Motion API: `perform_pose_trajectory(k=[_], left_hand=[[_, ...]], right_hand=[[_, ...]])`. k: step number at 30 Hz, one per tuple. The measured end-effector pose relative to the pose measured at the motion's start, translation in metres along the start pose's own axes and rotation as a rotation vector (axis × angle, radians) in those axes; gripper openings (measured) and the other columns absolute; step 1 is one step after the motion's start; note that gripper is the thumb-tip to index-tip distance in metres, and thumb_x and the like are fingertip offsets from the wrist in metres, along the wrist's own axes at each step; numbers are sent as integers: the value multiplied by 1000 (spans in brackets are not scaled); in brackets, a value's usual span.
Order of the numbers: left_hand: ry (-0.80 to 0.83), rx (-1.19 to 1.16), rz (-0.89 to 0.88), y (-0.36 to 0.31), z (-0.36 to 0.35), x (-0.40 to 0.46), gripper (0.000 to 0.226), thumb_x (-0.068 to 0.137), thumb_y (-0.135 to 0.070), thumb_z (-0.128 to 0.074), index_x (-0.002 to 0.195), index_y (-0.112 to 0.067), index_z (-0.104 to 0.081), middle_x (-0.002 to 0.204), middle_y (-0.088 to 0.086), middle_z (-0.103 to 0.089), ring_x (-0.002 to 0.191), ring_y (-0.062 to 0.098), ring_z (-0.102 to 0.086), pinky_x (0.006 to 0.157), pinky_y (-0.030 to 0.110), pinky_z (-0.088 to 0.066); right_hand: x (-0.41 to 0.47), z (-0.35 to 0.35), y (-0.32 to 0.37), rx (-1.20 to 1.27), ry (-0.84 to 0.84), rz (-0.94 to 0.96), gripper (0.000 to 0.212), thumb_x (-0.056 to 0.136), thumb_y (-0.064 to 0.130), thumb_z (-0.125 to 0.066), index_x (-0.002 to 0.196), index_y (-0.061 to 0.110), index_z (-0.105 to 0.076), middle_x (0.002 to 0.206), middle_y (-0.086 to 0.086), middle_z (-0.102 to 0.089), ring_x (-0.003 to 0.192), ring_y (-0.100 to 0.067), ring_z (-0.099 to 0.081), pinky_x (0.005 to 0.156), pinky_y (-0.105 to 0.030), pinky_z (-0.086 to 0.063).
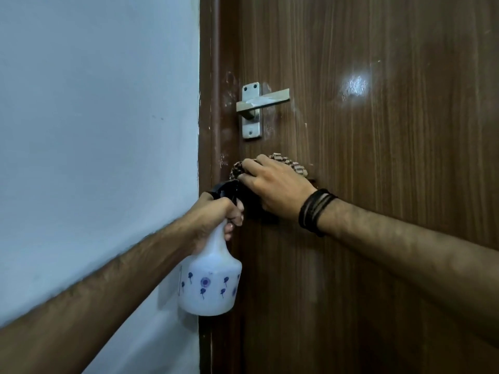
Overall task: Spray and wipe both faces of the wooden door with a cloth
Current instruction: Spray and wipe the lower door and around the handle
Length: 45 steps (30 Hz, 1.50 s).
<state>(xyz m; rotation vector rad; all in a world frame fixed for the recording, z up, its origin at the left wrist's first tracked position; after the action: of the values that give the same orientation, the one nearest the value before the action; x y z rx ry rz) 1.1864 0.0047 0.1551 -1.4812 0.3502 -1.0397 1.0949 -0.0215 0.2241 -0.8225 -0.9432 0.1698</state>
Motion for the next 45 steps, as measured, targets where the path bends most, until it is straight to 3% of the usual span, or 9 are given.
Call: perform_pose_trajectory(k=[4, 10, 14, 20, 26, 31, 33, 39, 45], left_hand=[[56, 34, 31, 22, -2, -8, 24, 81, 12, -53, 89, -10, -59, 79, 10, -54, 51, 14, -43, 47, 24, -39], [1, -90, -31, 0, -5, 2, 27, 78, 16, -49, 87, -8, -58, 78, 12, -53, 47, 15, -38, 44, 23, -35], [-36, -75, -109, -36, -1, 10, 26, 77, 16, -49, 86, -7, -57, 78, 14, -53, 46, 15, -37, 43, 22, -35], [-4, -92, -134, -47, -16, 31, 25, 77, 14, -50, 83, -9, -58, 76, 10, -54, 45, 12, -39, 43, 23, -36], [12, -103, -154, -65, -23, 39, 26, 78, 15, -50, 84, -9, -59, 77, 10, -54, 43, 11, -39, 43, 23, -35], [19, -52, -205, -104, -16, 41, 26, 78, 13, -50, 85, -10, -59, 80, 10, -53, 46, 10, -40, 45, 24, -36], [-10, -30, -223, -120, -11, 41, 25, 77, 13, -51, 84, -10, -59, 79, 10, -53, 46, 10, -40, 45, 24, -36], [-91, 18, -218, -134, -1, 48, 27, 56, -1, -58, 79, -10, -47, 76, 13, -35, 48, 18, -32, 41, 25, -33], [-113, 24, -155, -124, 8, 49, 19, 71, 7, -54, 73, -11, -50, 69, 9, -38, 46, 16, -34, 41, 23, -35]], right_hand=[[-20, -4, 10, -43, -53, 21, 35, 77, 9, -66, 112, 7, -67, 113, -9, -58, 93, -27, -54, 79, -39, -50], [14, 9, -66, 204, -107, -474, 18, 88, 14, -62, 104, 11, -67, 105, -5, -53, 96, -27, -55, 73, -34, -45], [12, 12, -59, 85, -64, -349, 24, 93, 13, -56, 116, 12, -60, 115, -5, -48, 102, -23, -49, 76, -32, -44], [-15, 53, -121, -47, -343, -585, 20, 87, 14, -68, 106, 9, -64, 108, -6, -53, 89, -22, -54, 72, -37, -55], [-29, 54, -129, 95, -487, -604, 22, 88, 10, -65, 110, 11, -63, 106, -4, -53, 89, -20, -55, 72, -33, -54], [-73, 91, -169, 328, -959, -847, 27, 91, 9, -64, 118, 6, -63, 110, -6, -56, 94, 4, -40, 86, -1, -33], [-62, 109, -182, 408, -1018, -831, 26, 92, 9, -64, 118, 5, -63, 111, -7, -58, 95, 5, -39, 84, 4, -28], [41, 128, -163, 302, -506, -487, 24, 94, 24, -62, 117, 17, -64, 110, 2, -56, 104, -14, -51, 86, -27, -46], [71, 83, -140, 267, -77, -429, 25, 95, 33, -60, 119, 27, -65, 110, 2, -53, 106, -21, -56, 85, -38, -48]])
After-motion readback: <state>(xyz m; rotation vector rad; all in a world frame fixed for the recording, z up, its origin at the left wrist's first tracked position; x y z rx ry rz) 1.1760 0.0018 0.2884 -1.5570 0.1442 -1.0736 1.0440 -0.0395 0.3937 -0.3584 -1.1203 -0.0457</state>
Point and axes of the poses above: each hand's wrist, its own x-axis towards the middle knuckle, its own z-axis out of the back of the hand, y = z × x, the point moved 10 cm from there along x, towards the middle knuckle
